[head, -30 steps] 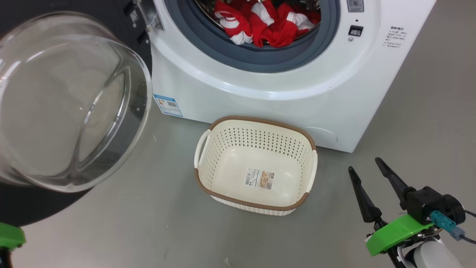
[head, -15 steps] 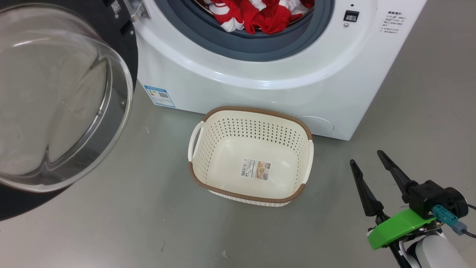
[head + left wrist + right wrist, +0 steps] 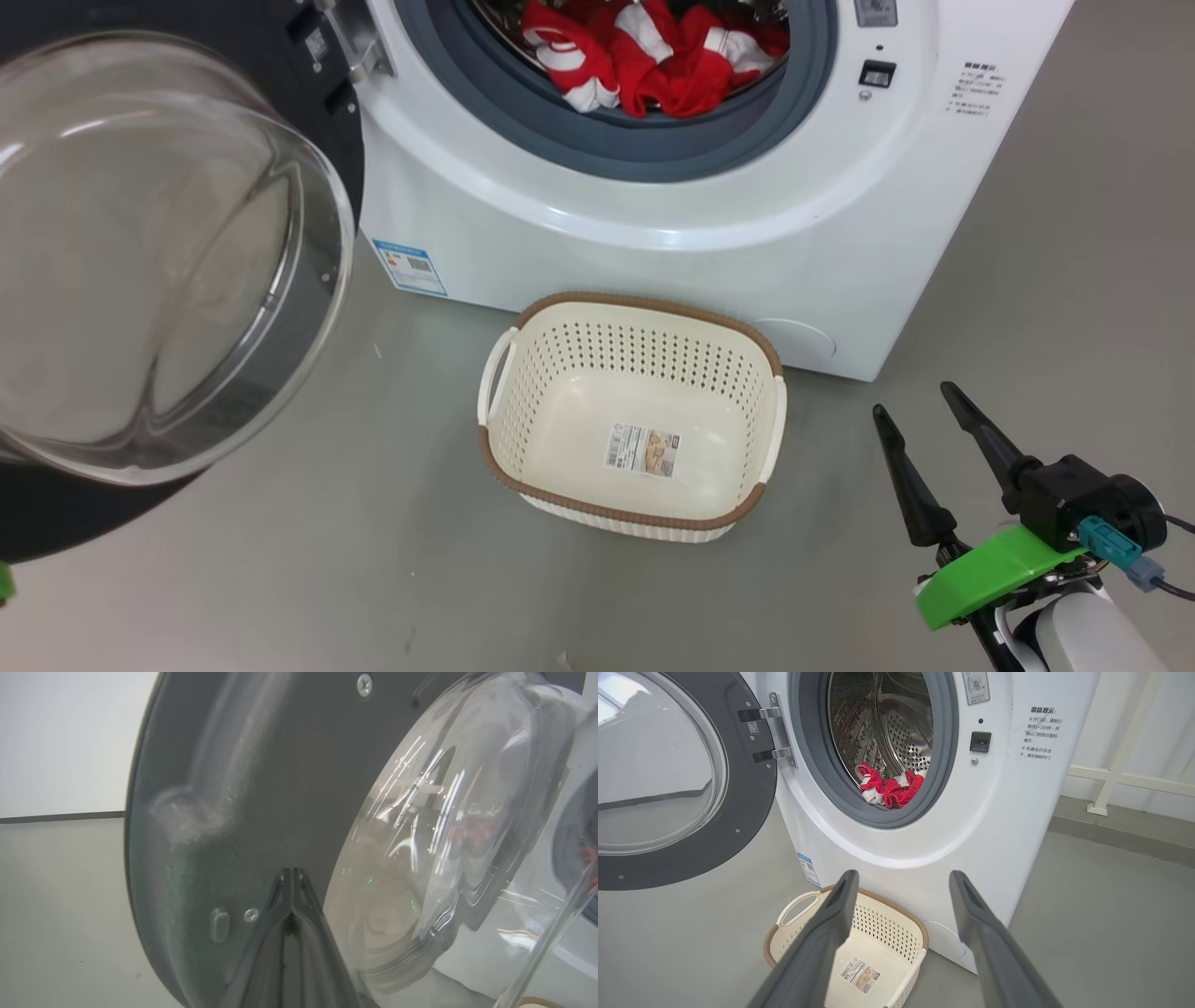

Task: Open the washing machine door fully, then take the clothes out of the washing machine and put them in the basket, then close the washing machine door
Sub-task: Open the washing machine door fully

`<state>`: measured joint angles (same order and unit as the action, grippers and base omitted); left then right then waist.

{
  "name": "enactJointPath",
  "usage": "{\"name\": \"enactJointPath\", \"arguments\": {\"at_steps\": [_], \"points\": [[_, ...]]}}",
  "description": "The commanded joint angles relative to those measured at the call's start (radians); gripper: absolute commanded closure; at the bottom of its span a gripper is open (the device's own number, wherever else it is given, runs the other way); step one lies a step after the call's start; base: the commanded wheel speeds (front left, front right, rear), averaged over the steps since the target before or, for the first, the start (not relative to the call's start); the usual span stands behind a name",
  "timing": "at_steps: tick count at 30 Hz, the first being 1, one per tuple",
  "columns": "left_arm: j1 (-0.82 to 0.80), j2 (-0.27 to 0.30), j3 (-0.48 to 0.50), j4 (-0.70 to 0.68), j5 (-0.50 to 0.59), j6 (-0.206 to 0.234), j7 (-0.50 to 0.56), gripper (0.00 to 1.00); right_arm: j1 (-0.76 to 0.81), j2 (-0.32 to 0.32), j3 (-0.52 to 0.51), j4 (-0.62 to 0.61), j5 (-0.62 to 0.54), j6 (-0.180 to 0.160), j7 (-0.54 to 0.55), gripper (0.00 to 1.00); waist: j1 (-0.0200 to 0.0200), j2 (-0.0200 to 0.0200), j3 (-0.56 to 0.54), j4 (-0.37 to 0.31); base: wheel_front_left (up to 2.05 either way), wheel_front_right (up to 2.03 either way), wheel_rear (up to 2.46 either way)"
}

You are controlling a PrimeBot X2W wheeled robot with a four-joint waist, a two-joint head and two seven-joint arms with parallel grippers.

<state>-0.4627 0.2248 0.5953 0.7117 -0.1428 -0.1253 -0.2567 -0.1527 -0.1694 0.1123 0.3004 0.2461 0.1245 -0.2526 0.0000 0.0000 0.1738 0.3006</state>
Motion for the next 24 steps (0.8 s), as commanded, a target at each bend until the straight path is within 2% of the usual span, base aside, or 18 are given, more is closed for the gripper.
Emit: {"name": "enactJointPath", "arguments": {"at_steps": [1, 12, 13, 17, 18, 19, 20, 24], "points": [[0.028, 0.055, 0.002, -0.035, -0.012, -0.005, -0.005, 1.00, -0.013, -0.002, 0.024, -0.018, 0.004, 0.006, -0.009, 0.00, 0.0000, 0.0000, -0.016, 0.002, 0.00, 0.00, 0.00], [0.191, -0.008, -0.102, -0.175, -0.087, -0.005, -0.005, 1.00, 0.024, 0.012, 0.018, -0.017, 0.018, 0.006, -0.009, 0.00, 0.0000, 0.0000, -0.080, 0.009, 0.00, 0.00, 0.00], [0.206, -0.016, -0.110, -0.192, -0.089, -0.005, -0.005, 0.96, 0.027, 0.013, 0.017, -0.017, 0.019, 0.006, -0.009, 0.00, 0.0000, 0.0000, -0.085, 0.009, 0.00, 0.00, 0.00], [0.272, -0.045, -0.150, -0.270, -0.106, -0.005, -0.005, 0.51, 0.043, 0.017, 0.009, -0.021, 0.022, 0.006, -0.009, 0.00, 0.0000, 0.0000, -0.108, 0.003, 0.00, 0.00, 0.00], [0.291, -0.051, -0.164, -0.292, -0.109, -0.005, -0.005, 0.31, 0.048, 0.018, 0.007, -0.022, 0.023, 0.006, -0.009, 0.00, 0.0000, 0.0000, -0.114, 0.001, 0.00, 0.00, 0.00], [0.309, -0.057, -0.174, -0.313, -0.110, -0.005, -0.005, 0.06, 0.053, 0.019, 0.005, -0.023, 0.024, 0.006, -0.009, 0.00, 0.0000, 0.0000, -0.118, -0.001, 0.00, 0.00, 0.00], [0.327, -0.066, -0.186, -0.335, -0.114, -0.005, -0.005, 0.00, 0.058, 0.020, 0.003, -0.024, 0.024, 0.006, -0.009, 0.00, 0.0000, 0.0000, -0.122, -0.004, 0.00, 0.00, 0.00], [0.379, -0.086, -0.226, -0.391, -0.115, -0.005, -0.005, 0.00, 0.070, 0.021, 0.000, -0.028, 0.026, 0.006, -0.009, 0.00, 0.0000, 0.0000, -0.130, -0.015, 0.00, 0.00, 0.00]]}}
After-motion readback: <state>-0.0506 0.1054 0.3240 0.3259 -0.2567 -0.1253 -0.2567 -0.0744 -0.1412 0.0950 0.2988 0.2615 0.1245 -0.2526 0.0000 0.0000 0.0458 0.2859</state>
